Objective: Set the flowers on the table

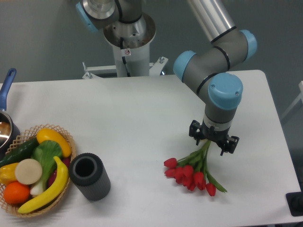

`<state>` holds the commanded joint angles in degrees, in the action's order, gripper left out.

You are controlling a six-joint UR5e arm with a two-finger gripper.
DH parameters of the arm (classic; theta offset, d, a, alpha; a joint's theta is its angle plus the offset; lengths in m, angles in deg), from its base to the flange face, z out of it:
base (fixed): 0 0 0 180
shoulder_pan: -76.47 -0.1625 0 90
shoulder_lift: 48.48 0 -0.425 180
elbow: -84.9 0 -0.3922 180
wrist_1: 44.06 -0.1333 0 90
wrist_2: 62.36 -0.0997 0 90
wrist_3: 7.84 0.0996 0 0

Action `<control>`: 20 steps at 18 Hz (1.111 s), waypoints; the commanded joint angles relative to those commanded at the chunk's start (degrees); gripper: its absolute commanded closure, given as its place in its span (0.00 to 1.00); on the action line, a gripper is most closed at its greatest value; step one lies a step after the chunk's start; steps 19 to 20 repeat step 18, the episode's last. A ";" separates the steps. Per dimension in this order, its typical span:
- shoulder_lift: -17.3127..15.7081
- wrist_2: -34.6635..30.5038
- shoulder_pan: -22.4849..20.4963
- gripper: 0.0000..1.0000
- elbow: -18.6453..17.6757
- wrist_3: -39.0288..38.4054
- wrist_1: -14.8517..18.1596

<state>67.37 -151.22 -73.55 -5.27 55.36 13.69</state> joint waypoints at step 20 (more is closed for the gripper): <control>-5.37 -0.08 -4.40 0.00 -9.50 1.76 -9.50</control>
